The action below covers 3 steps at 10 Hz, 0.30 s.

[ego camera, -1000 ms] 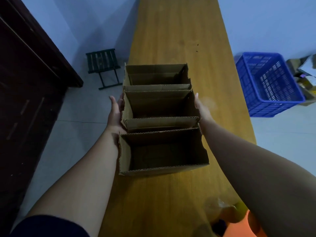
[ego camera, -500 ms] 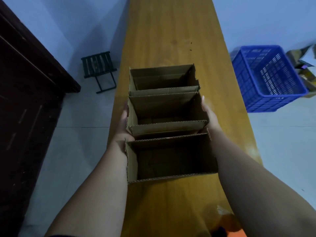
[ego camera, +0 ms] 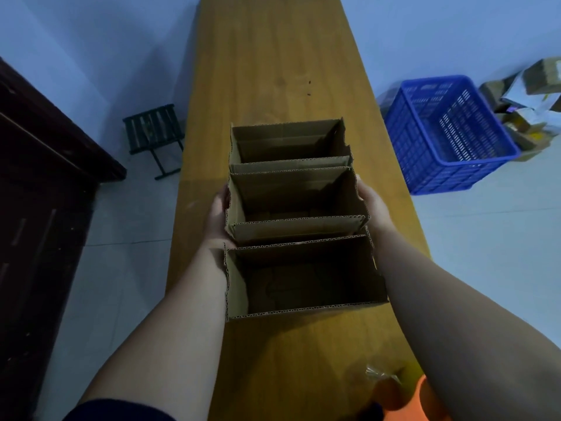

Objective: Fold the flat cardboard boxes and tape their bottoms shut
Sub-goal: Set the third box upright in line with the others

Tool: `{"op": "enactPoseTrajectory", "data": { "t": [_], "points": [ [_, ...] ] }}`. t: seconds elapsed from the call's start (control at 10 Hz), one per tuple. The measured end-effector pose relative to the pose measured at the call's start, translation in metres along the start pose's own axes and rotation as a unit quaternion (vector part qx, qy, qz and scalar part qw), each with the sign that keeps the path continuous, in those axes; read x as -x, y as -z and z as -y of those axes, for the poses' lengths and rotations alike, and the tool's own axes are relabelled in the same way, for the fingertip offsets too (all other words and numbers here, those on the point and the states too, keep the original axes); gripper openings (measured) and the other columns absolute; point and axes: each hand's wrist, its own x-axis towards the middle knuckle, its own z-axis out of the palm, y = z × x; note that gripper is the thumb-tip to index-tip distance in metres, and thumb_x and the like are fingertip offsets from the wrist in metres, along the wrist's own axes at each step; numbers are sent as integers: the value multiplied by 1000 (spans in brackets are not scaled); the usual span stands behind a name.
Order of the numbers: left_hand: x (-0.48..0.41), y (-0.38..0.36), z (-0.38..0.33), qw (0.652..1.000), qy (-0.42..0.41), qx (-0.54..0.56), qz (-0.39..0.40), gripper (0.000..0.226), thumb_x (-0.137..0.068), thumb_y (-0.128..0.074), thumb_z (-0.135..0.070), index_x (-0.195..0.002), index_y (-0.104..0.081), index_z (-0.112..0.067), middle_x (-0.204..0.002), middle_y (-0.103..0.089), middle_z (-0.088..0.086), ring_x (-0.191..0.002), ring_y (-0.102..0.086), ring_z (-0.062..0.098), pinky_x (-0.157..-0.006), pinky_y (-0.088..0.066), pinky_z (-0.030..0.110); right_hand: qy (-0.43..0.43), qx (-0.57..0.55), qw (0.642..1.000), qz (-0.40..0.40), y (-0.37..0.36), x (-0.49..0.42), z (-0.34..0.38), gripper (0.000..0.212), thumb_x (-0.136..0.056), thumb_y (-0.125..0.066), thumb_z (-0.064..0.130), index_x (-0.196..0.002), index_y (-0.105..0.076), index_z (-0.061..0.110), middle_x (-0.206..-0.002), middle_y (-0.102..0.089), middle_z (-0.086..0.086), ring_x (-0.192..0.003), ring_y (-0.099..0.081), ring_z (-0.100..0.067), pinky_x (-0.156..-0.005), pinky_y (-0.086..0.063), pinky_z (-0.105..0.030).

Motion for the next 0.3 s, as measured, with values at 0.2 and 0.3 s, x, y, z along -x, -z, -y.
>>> {"op": "enactPoseTrajectory", "data": {
  "t": [0.2,0.3],
  "points": [
    [-13,24,-9,999,6,-40,-14,65,-79,-56,-67,-129,-52,-24,-123,-58,13,-109,-56,33,-85,-47,42,29,23,996,-81,6,-6,3,42,-102,-39,39,-133,-56,15,-134,-57,0,-116,-49,-14,-105,-29,-41],
    [-4,18,-24,969,-143,-176,-96,41,-91,-53,-52,-123,-59,-27,-129,-57,5,-118,-53,24,-102,-42,47,59,30,989,-134,0,-8,21,33,-102,-45,27,-126,-61,12,-120,-66,-1,-109,-60,-16,-99,-44,-34]
  ]
}}
